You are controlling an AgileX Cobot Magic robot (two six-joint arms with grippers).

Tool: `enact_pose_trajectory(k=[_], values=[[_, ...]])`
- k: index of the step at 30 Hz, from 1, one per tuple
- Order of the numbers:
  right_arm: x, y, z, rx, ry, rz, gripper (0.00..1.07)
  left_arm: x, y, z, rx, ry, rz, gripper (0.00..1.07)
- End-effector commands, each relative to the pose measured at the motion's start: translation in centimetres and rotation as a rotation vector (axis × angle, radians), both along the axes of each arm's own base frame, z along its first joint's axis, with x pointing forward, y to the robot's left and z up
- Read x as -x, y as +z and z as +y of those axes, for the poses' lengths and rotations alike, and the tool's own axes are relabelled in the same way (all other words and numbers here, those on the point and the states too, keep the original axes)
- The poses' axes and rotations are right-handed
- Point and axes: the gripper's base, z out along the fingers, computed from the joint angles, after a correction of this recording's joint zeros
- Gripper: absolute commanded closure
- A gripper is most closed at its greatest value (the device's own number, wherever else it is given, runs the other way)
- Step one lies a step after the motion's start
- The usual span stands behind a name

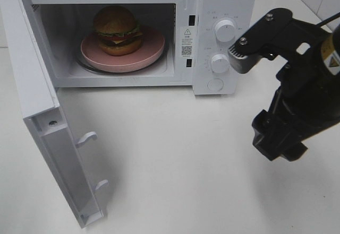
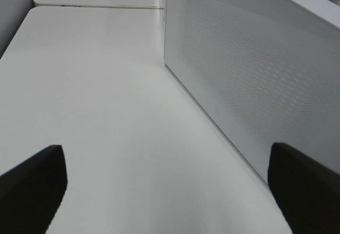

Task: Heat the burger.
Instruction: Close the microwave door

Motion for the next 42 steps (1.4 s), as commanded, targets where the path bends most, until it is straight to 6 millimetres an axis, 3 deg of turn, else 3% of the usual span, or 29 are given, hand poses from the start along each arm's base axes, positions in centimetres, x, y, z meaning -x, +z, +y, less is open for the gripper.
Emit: enact_pose_trajectory(k=[1,9,15,21,25,38,42], values=[[1.5,1.2,-1.2,-0.007,-0.033,0.016,0.31,-0.1,-0.1,0.0,0.001,0.001,0.003,0.09],[3.8,3.4,-3.3,-0.033,-0.061,-0.002,0.31,-0.1,-0.1,0.0,0.001,0.001,0.003,0.09],[5.3,3.8,-4.7,-0.061,-0.070,-0.025,0.31,-0.1,-0.1,0.0,0.001,0.001,0.003,0.09],[7.2,2.5,-7.1,-0.083,-0.140,-0.029,0.31,-0.1,-0.1,0.0,0.001,0.001,0.003,0.09],[8.1,1.5,-9.5,-0.115,-0.280,-0.050,0.31,-0.1,-0.1,0.0,0.001,0.001,0.003,0.09],[11.5,0.4,-12.4,-0.287,-0.502,-0.186,0.31,-0.1,-0.1,0.0,0.001,0.001,0.003,0.09],[13.0,0.6,-13.2,-0.353,-0.554,-0.302,0.31,-0.1,-0.1,0.0,0.001,0.001,0.003,0.09]])
